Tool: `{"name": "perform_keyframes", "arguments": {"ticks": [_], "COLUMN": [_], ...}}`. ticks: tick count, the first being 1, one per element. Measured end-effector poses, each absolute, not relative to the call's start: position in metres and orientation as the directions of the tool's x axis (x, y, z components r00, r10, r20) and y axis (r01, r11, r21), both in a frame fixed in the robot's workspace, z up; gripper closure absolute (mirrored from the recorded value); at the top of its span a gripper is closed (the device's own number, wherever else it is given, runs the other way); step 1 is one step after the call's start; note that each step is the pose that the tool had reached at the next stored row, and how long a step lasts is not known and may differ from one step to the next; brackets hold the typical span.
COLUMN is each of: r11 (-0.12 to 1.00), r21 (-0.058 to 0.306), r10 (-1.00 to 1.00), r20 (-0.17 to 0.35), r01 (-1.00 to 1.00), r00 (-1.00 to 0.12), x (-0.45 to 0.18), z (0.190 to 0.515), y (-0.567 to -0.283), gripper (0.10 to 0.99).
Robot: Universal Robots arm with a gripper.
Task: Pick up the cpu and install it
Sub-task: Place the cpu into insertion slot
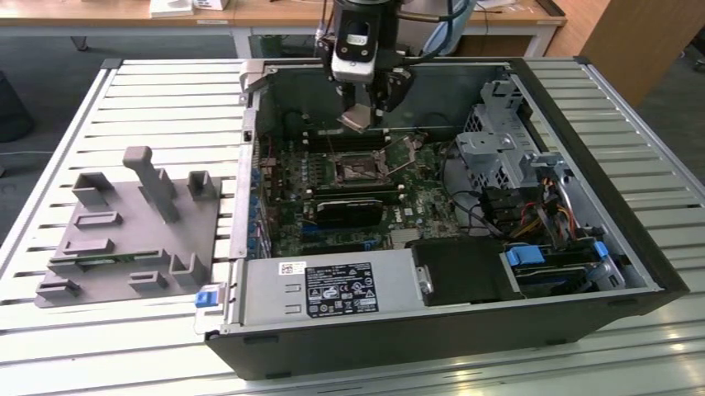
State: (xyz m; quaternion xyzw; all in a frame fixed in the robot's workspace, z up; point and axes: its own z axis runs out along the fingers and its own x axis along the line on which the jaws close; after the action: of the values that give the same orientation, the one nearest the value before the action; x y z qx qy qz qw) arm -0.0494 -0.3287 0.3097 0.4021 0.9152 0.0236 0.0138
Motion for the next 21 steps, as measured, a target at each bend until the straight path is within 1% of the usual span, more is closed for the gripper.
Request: {"name": "perform_keyframes", "arguments": {"ticks": [9, 21], "r11": [0.612, 0.428], "r21": [0.055, 0.055], "r10": [0.790, 0.904], "r20": [-0.003, -0.003], "r01": [0.789, 0.902], "r00": [-0.613, -0.428], "x": [-0.045, -0.045], "z": [0.294, 0.275], "y": [-0.329, -0.329], "gripper": [0.545, 0.545]}}
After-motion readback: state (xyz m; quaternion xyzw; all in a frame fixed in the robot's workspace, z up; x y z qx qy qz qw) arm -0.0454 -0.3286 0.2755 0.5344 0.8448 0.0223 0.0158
